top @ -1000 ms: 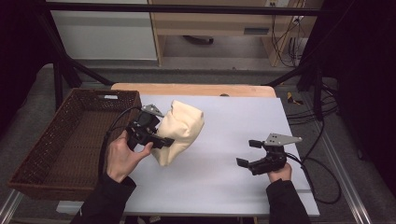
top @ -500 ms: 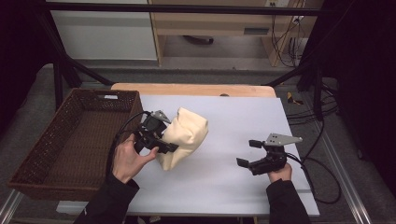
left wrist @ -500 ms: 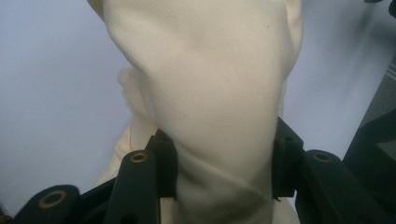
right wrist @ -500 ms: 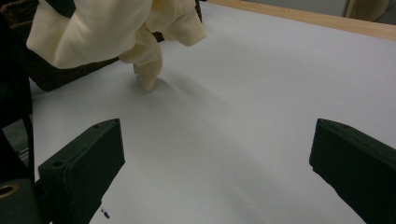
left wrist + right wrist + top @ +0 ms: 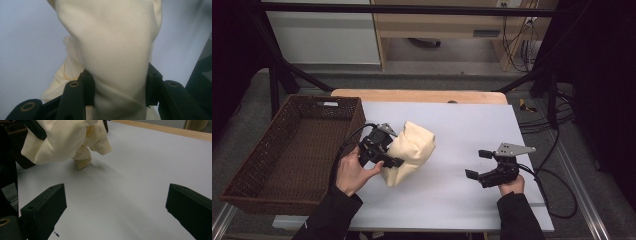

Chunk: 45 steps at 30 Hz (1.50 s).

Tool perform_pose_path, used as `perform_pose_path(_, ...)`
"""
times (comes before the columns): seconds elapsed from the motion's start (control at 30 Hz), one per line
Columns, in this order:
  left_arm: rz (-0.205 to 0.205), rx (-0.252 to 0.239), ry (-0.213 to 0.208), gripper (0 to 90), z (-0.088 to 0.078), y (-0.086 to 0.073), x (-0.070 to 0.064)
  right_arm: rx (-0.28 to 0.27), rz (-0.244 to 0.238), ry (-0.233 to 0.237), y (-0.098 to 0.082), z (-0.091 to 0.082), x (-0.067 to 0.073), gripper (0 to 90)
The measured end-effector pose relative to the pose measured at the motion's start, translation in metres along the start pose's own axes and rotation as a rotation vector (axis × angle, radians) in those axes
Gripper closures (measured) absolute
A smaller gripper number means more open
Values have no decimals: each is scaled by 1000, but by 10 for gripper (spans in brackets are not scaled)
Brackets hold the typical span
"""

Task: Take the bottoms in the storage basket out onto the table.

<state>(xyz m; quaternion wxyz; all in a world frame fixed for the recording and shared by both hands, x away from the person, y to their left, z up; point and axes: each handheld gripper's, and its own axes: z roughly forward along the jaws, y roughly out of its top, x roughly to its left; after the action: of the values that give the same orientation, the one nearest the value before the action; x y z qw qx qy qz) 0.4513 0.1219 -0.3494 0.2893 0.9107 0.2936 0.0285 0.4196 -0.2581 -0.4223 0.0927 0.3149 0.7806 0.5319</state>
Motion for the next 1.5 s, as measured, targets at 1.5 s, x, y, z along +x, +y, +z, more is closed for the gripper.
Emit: perform_pose_path(1.5, 27, 98, -14, 519, 56, -18, -6, 0, -1, 2, 0, 1, 1, 38)
